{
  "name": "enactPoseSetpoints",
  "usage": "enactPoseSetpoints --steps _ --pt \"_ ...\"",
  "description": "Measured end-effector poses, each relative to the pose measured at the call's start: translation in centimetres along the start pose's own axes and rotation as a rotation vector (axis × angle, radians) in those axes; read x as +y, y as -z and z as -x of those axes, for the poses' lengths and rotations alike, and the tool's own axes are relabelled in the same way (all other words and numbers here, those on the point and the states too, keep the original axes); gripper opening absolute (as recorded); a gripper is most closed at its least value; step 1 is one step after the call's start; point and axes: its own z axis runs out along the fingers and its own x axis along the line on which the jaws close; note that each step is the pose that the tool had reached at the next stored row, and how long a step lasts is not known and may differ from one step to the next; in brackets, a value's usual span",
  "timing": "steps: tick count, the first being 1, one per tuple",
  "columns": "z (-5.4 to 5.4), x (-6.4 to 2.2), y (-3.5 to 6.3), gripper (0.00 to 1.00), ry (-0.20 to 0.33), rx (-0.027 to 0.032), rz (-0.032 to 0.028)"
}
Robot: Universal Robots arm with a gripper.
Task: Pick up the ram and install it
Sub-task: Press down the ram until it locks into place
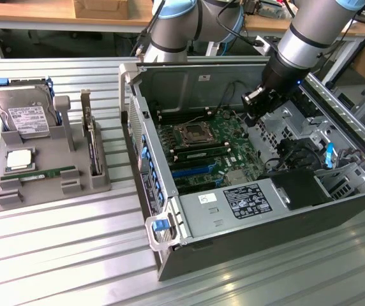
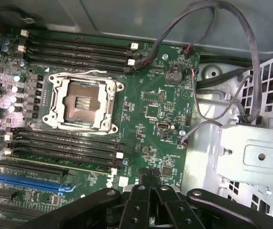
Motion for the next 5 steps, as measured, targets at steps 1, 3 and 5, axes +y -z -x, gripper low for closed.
enactPoseSetpoints --steps 1,3,5 --pt "0.0 0.0 0.0 0.1 -0.021 -0.0015 0.0004" --pt "0.0 0.0 0.0 0.1 -0.069 -0.0051 0.0017" --pt "0.0 0.0 -0.02 0.1 -0.148 -0.011 0.0051"
